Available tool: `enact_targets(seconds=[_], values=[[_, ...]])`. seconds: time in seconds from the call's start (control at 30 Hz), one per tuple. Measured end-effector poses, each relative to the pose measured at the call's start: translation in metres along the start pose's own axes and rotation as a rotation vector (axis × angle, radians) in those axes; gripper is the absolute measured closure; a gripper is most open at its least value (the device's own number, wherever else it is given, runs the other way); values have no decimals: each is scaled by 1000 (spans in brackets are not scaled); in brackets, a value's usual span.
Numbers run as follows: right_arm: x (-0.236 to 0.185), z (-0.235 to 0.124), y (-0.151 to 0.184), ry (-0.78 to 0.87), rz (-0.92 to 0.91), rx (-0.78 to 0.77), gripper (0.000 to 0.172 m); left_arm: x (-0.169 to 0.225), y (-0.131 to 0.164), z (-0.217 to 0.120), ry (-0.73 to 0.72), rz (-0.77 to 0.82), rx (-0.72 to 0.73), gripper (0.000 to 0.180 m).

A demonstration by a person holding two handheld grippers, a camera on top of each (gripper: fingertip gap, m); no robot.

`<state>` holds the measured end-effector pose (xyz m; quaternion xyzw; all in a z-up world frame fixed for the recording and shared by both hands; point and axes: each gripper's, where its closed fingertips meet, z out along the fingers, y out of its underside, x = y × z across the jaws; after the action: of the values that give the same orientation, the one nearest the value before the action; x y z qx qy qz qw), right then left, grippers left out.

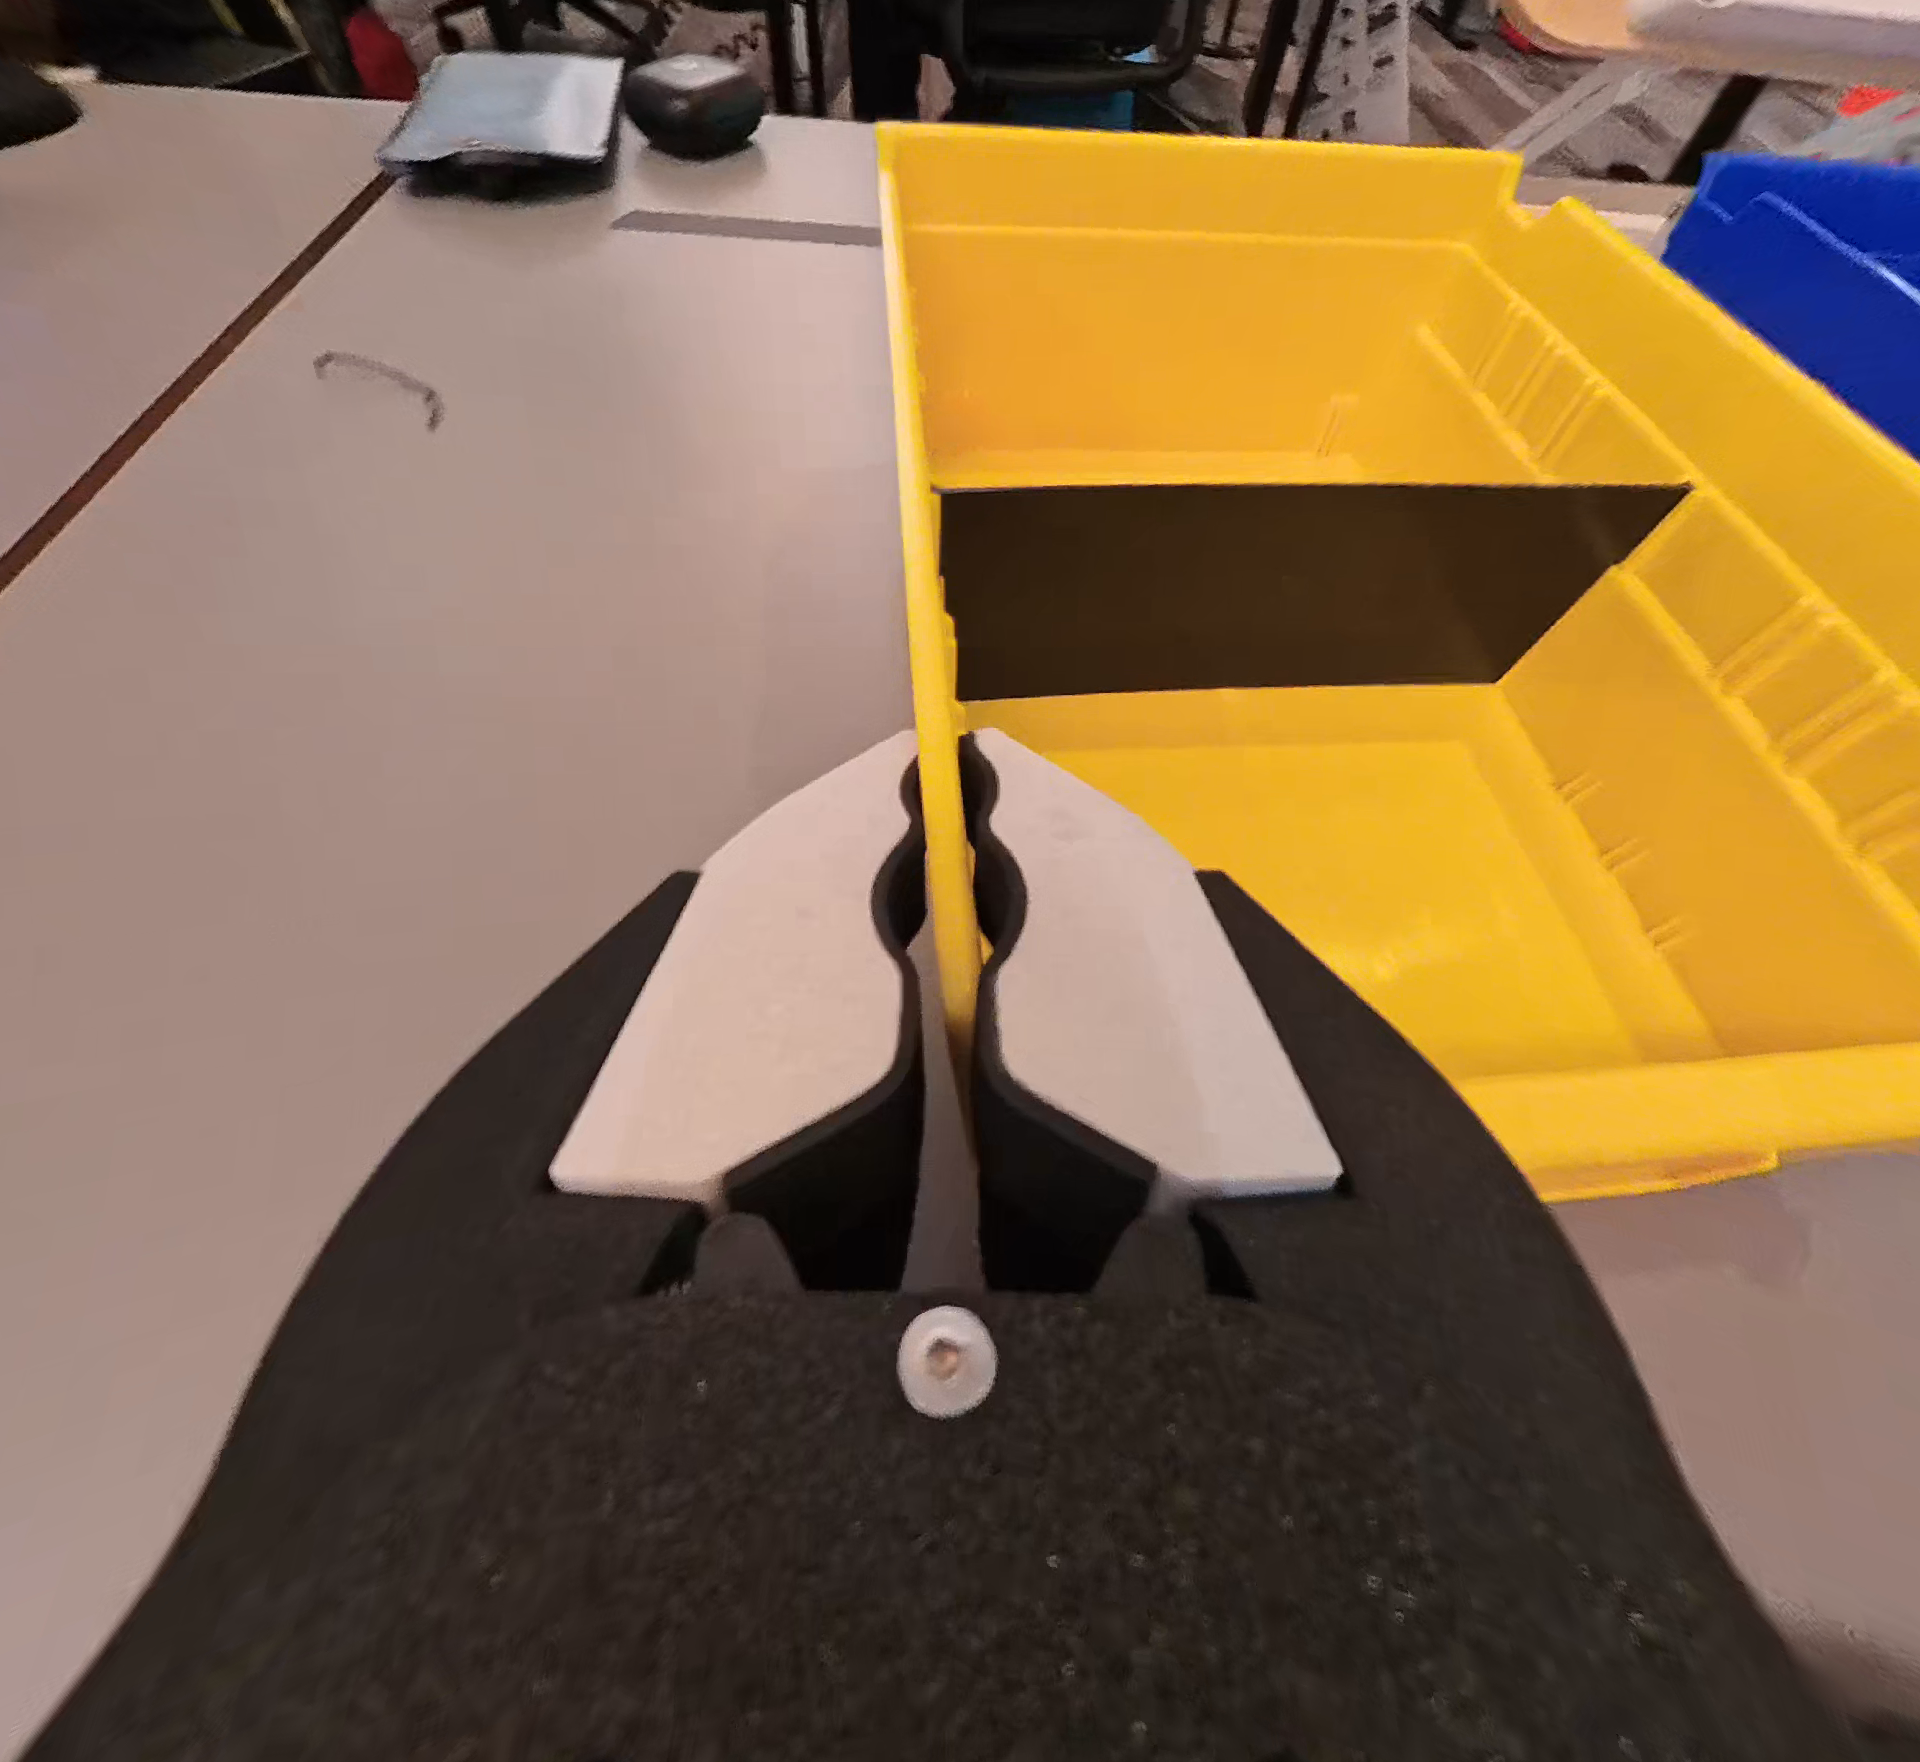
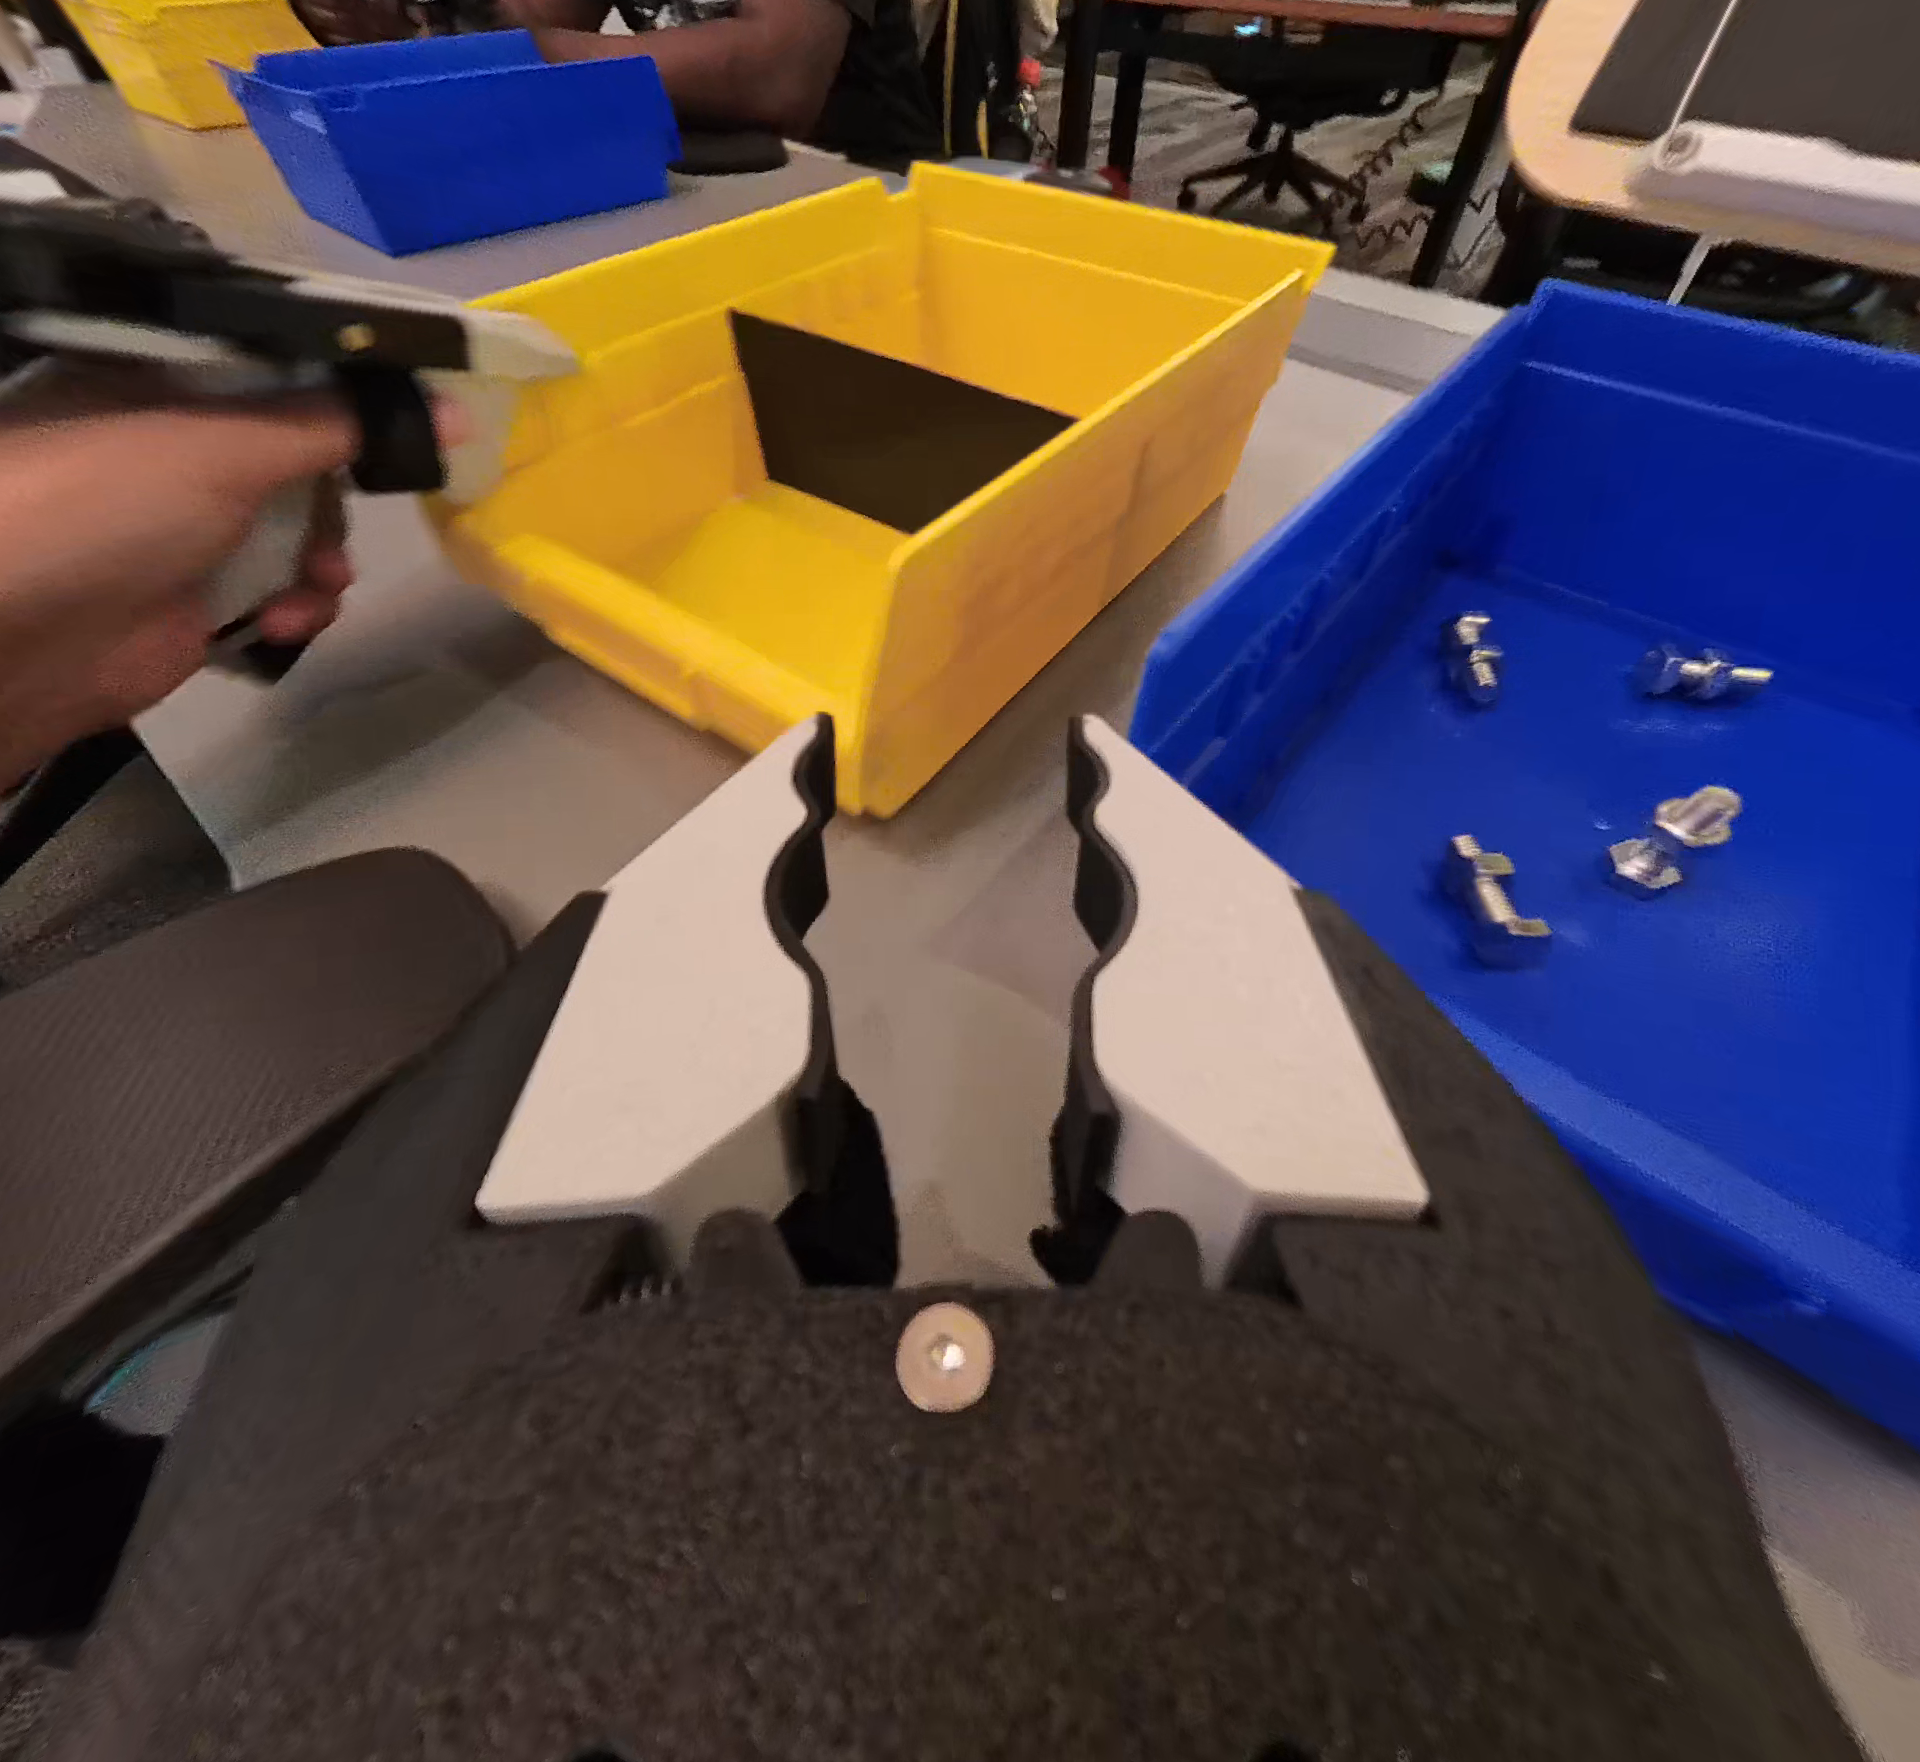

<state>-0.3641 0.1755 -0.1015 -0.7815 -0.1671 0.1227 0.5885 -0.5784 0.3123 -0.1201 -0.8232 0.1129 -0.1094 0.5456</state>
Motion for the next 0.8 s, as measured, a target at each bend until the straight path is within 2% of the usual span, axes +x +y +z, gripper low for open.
enact_targets(seconds=[0.07, 0.1, 0.23, 0.3, 0.43, 0.53, 0.67, 0.8], values=[[-3, 16, 2, 25, 32, -24, 122, 3, 11, -26, -31, -34, 7, 178], [-8, 23, 3, 10, 43, -30, 112, 5, 15, -37, -44, -40, 9, 178], [-19, 38, 9, 37, 33, -72, 123, 12, 29, -70, -95, -32, 18, 178], [-23, 35, 6, 61, -18, -52, 151, 17, 33, -79, -102, -19, 26, 176], [-24, 29, 1, 112, -72, -36, 159, 21, 38, -95, -136, -42, 51, 177], [-32, 22, -17, 137, -128, 29, 162, 19, 36, -113, -177, -77, 123, 178], [-37, 3, -59, 203, -183, 172, 167, 20, 5, -144, -238, -60, 265, 178], [2, -32, -118, 308, -147, 341, 168, 55, -73, -156, -218, 25, 443, 178]])
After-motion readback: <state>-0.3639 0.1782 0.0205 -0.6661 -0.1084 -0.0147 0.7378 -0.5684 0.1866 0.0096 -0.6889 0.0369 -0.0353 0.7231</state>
